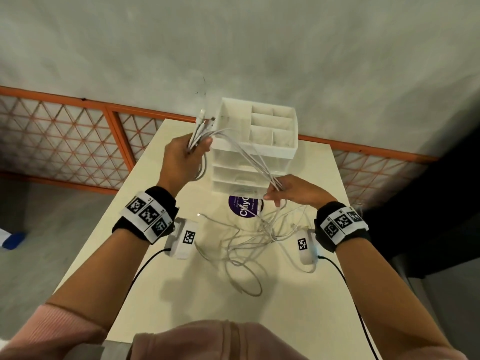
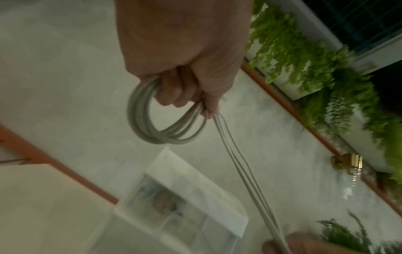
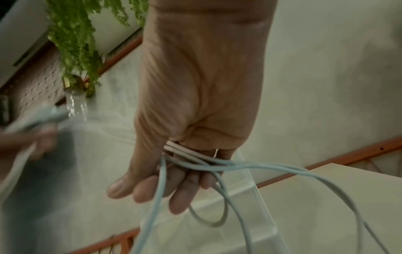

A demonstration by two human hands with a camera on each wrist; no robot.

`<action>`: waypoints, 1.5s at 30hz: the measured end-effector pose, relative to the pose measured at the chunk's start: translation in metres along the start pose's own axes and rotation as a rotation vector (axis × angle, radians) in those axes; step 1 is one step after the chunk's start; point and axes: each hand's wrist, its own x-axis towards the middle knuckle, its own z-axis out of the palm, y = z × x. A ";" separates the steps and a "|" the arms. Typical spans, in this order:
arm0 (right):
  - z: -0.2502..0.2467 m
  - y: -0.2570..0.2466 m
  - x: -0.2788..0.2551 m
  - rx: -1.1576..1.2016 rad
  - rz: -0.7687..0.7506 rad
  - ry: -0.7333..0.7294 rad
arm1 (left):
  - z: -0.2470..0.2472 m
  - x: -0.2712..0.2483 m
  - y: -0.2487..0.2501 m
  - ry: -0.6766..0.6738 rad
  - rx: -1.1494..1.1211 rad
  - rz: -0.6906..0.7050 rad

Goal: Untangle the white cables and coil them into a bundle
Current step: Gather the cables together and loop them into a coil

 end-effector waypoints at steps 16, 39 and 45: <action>-0.001 -0.064 -0.004 -0.040 -0.157 -0.012 | 0.035 -0.018 0.016 -0.697 0.036 0.086; -0.029 -0.028 -0.021 0.243 -0.175 0.402 | 0.006 -0.006 -0.039 -0.028 0.283 0.001; -0.037 -0.070 -0.018 0.261 -0.266 0.451 | 0.010 -0.020 -0.048 -0.339 0.264 -0.142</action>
